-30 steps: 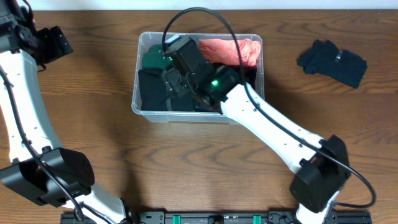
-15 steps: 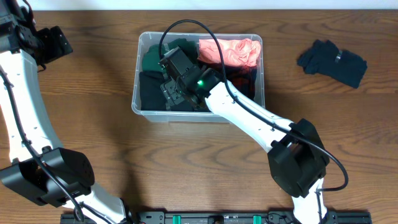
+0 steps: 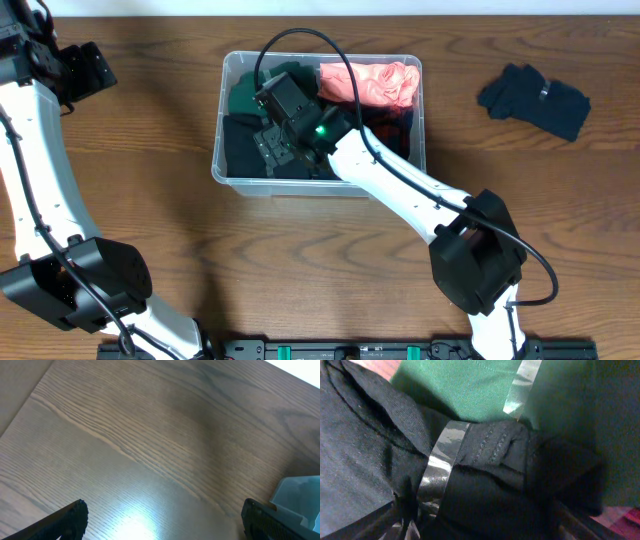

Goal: Pack container
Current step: 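Lift the right gripper out of the bin and move it right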

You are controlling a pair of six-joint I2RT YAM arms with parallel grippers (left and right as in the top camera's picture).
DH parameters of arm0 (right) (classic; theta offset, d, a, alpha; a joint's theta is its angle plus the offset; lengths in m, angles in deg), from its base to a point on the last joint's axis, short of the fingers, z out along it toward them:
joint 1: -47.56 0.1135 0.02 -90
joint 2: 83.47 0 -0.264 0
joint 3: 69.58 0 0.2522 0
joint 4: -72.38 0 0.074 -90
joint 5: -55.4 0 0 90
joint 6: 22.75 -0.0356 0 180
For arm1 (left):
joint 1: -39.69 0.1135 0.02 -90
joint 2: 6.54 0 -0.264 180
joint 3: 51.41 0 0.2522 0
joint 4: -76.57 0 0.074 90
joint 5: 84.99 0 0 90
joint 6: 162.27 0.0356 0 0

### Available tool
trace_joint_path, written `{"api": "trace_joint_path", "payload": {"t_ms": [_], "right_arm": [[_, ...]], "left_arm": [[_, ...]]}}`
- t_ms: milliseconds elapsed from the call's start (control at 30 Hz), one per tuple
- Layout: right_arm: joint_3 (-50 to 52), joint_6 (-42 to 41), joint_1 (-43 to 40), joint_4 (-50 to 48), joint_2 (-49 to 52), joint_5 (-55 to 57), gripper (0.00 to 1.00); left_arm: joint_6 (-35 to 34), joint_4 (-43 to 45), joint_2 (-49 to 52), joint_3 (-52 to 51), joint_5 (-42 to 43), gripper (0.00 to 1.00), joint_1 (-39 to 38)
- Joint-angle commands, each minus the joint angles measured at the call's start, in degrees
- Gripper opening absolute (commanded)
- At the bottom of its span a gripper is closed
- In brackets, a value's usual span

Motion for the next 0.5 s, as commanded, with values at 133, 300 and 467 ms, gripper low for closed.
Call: {"api": "trace_joint_path", "payload": {"t_ms": [133,300,467], "right_arm": [[-7.41,-0.55,-4.50,2.84,-6.97,-0.15,0.98],[-7.65,-0.33,-11.06,5.55,-12.98,-0.15,0.99],[-7.65,-0.13,-20.52,11.34,-15.98,0.04,0.99]], "left_arm": [[-0.52,0.04,0.39,0.17,-0.09,0.98,0.04],[-0.52,0.04,0.39,0.17,-0.11,0.98,0.04],[-0.52,0.04,0.39,0.17,-0.09,0.98,0.04]]}}
